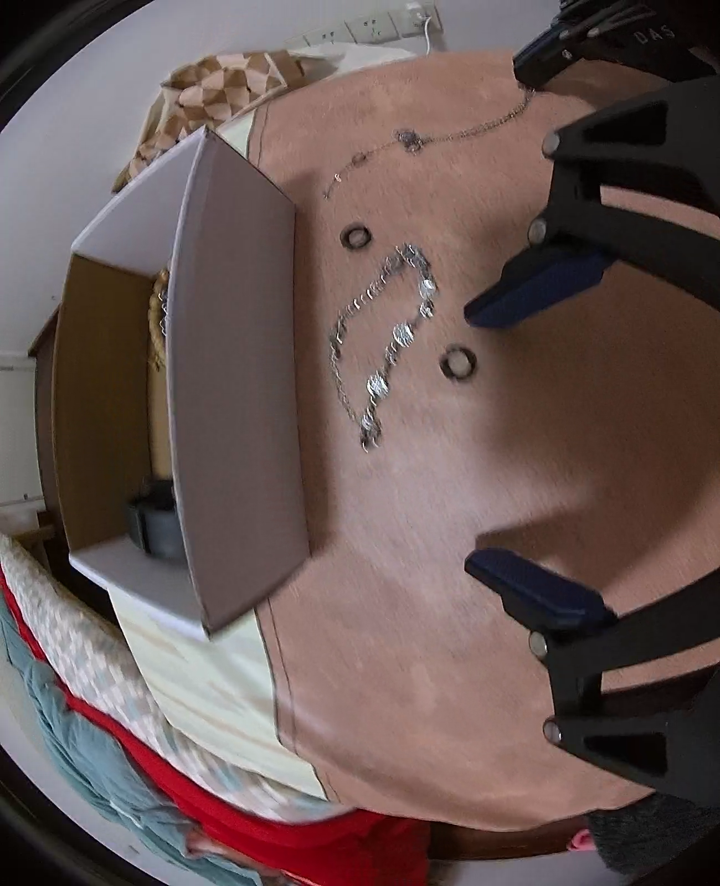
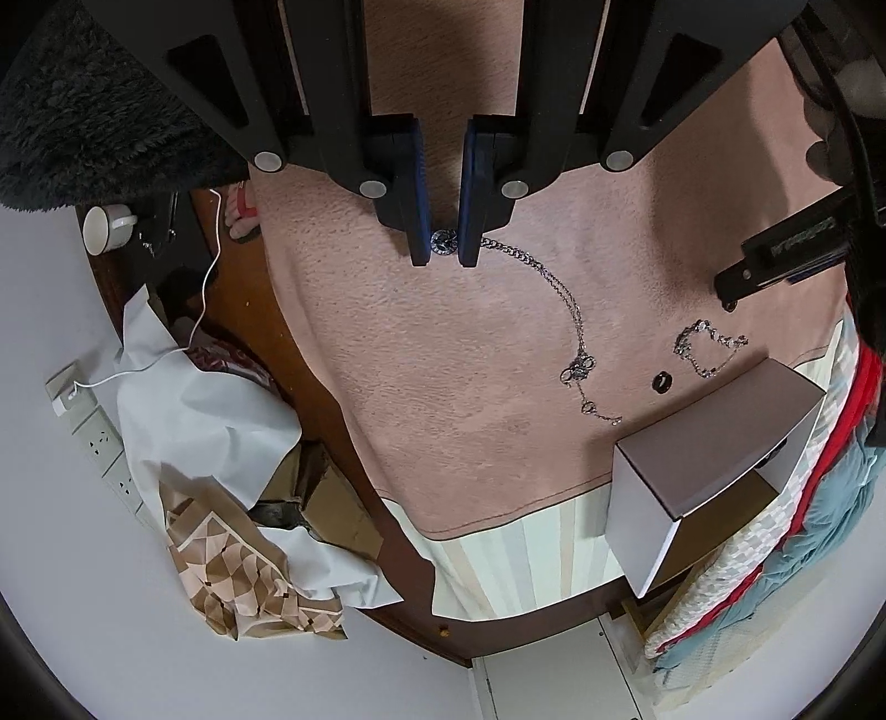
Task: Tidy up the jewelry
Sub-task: 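Grasp a small black ring with the left gripper while the right gripper grasps the silver pendant necklace, then carry the ring into the box and open the left gripper while the right lowers the necklace in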
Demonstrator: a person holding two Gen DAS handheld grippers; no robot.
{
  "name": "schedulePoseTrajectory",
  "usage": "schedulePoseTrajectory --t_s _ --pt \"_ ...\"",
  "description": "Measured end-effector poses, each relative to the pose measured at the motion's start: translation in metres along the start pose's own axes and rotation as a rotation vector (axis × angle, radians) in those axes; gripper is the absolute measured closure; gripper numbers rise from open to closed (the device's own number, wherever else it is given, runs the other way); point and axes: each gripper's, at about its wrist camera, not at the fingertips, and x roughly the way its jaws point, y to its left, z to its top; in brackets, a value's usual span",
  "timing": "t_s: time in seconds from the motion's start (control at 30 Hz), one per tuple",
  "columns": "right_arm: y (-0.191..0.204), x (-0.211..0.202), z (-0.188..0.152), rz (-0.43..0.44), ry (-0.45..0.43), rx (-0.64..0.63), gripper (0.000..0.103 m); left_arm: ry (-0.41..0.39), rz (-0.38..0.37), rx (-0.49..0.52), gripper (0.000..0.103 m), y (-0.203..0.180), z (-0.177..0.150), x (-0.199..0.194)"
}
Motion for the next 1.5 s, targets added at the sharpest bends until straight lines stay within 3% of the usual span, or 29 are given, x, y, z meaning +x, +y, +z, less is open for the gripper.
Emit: schedulePoseTrajectory --t_s 0.13,0.2,0.3,0.57,0.77,1.27,1.5 --pt "0.0 0.001 0.001 -0.004 0.001 0.005 0.093 -0.014 -0.026 0.022 0.054 -0.007 0.005 -0.002" --pt "-0.001 0.001 0.001 -0.007 0.0 0.008 0.093 -0.018 -0.039 0.035 0.076 -0.01 0.008 -0.004" --pt "-0.001 0.0 0.002 -0.005 -0.001 0.008 0.093 -0.019 -0.044 0.054 0.093 -0.016 0.009 -0.005" --pt "0.008 -0.019 0.007 0.02 -0.027 -0.024 0.093 -0.051 -0.064 0.071 0.093 -0.017 0.001 -0.029" --pt "0.027 -0.058 0.025 0.096 -0.09 -0.063 0.093 -0.101 -0.1 0.059 0.093 0.0 0.008 -0.06" --pt "0.086 -0.162 0.11 0.293 -0.276 -0.156 0.093 -0.213 -0.198 0.036 0.093 0.04 0.06 -0.148" --pt "0.132 -0.172 0.153 0.319 -0.311 -0.235 0.093 -0.242 -0.226 0.006 0.093 0.063 0.101 -0.161"
